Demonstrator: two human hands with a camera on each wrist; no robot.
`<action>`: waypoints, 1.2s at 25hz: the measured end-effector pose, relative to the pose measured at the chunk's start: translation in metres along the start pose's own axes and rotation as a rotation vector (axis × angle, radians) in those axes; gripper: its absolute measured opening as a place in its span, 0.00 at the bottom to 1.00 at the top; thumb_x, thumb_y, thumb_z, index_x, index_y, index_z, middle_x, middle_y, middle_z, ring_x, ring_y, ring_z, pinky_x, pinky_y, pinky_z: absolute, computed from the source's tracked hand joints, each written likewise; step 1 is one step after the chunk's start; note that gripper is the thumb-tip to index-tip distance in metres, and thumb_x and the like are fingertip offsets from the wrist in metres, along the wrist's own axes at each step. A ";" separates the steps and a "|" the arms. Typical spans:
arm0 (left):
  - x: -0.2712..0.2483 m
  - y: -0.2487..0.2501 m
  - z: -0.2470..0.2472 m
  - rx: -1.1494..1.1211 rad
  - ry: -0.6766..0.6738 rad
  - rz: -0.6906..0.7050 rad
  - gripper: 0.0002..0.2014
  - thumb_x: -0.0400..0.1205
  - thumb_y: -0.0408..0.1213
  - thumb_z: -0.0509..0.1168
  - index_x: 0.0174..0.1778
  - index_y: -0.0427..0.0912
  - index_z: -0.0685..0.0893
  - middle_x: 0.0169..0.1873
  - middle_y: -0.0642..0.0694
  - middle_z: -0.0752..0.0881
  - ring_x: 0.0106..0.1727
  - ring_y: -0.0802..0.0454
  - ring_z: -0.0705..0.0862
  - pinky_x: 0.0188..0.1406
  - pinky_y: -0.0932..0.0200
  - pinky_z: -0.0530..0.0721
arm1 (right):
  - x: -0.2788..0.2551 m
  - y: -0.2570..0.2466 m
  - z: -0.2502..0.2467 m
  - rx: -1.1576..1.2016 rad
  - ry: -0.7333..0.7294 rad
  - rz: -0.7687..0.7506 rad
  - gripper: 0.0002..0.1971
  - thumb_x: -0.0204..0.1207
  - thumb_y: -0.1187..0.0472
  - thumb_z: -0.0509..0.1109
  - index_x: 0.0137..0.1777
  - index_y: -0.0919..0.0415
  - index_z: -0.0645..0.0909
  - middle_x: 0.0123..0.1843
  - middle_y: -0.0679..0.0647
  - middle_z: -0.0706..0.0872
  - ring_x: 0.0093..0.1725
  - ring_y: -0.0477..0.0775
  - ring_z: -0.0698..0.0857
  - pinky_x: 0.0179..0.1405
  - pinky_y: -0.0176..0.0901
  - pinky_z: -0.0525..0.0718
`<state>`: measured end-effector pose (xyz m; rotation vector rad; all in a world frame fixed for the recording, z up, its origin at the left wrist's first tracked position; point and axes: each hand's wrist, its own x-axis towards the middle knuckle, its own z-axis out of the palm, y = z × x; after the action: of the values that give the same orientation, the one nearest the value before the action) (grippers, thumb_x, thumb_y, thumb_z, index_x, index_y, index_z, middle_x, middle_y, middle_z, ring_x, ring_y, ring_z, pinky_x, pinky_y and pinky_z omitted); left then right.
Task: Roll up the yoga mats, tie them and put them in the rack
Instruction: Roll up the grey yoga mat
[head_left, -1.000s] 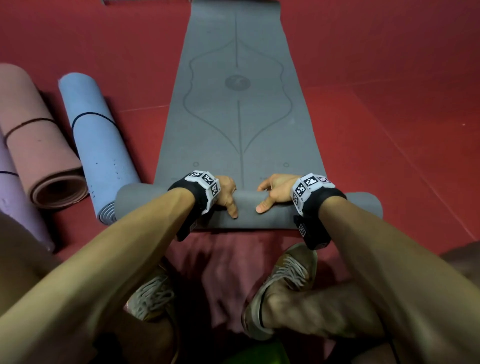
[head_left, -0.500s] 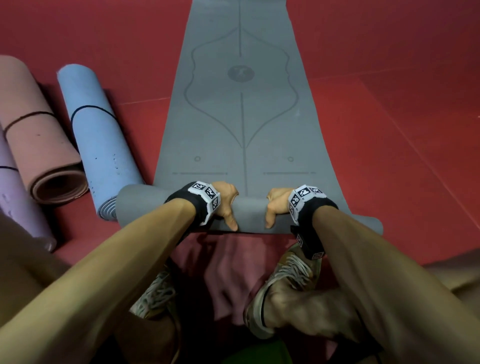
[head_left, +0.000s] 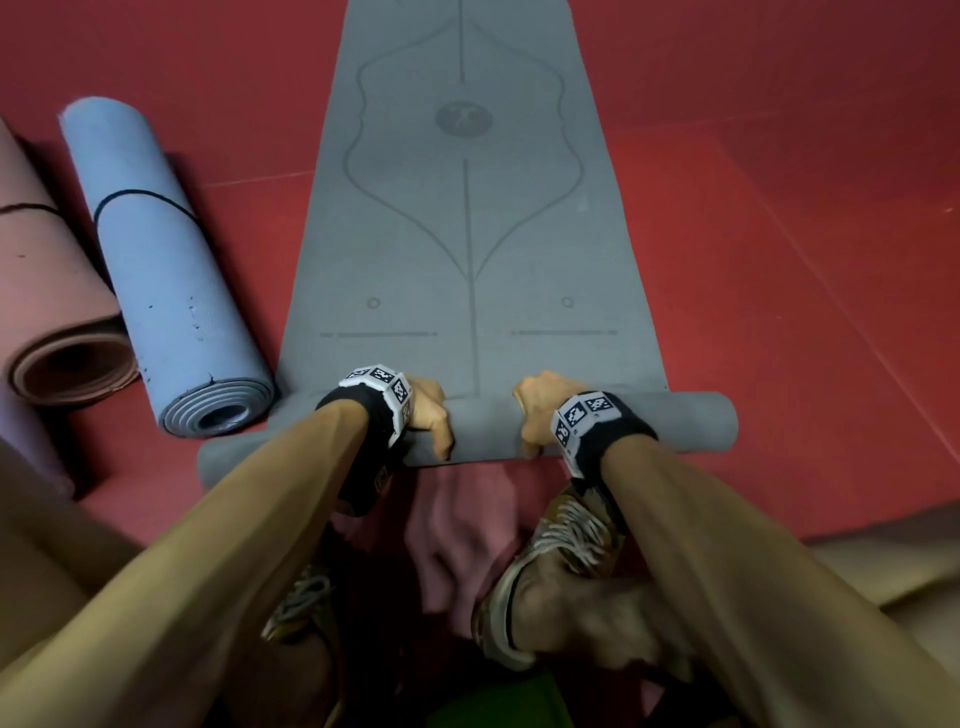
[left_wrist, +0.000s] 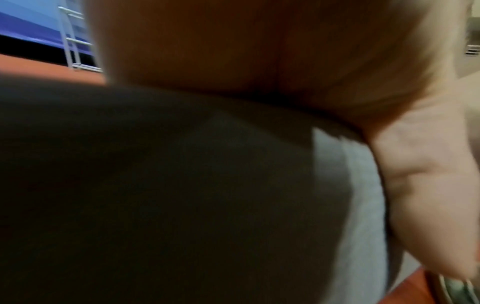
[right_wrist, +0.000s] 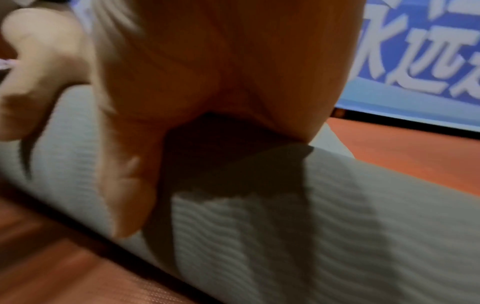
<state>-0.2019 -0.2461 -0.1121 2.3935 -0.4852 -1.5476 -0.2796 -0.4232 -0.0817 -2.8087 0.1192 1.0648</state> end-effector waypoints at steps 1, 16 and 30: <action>-0.002 0.002 0.001 0.000 -0.027 0.006 0.23 0.50 0.43 0.83 0.39 0.38 0.93 0.34 0.41 0.89 0.35 0.43 0.88 0.37 0.48 0.86 | 0.003 0.001 0.000 0.045 -0.057 0.013 0.18 0.54 0.62 0.85 0.45 0.61 0.88 0.43 0.58 0.91 0.41 0.60 0.89 0.34 0.44 0.87; 0.010 -0.004 0.021 0.093 -0.004 0.043 0.19 0.47 0.36 0.78 0.31 0.38 0.84 0.28 0.41 0.80 0.34 0.47 0.78 0.29 0.57 0.73 | 0.014 0.007 0.015 0.035 -0.114 -0.002 0.24 0.54 0.56 0.87 0.49 0.63 0.87 0.49 0.59 0.90 0.48 0.62 0.89 0.41 0.48 0.89; 0.018 -0.024 0.031 0.322 0.152 0.044 0.21 0.77 0.39 0.76 0.66 0.42 0.83 0.59 0.45 0.86 0.52 0.50 0.84 0.46 0.65 0.75 | 0.047 0.002 0.009 0.149 -0.328 0.084 0.07 0.45 0.61 0.82 0.23 0.59 0.87 0.27 0.54 0.84 0.25 0.53 0.81 0.24 0.35 0.77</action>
<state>-0.2204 -0.2320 -0.1490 2.6900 -0.7999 -1.3406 -0.2505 -0.4250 -0.1196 -2.4790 0.2708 1.4531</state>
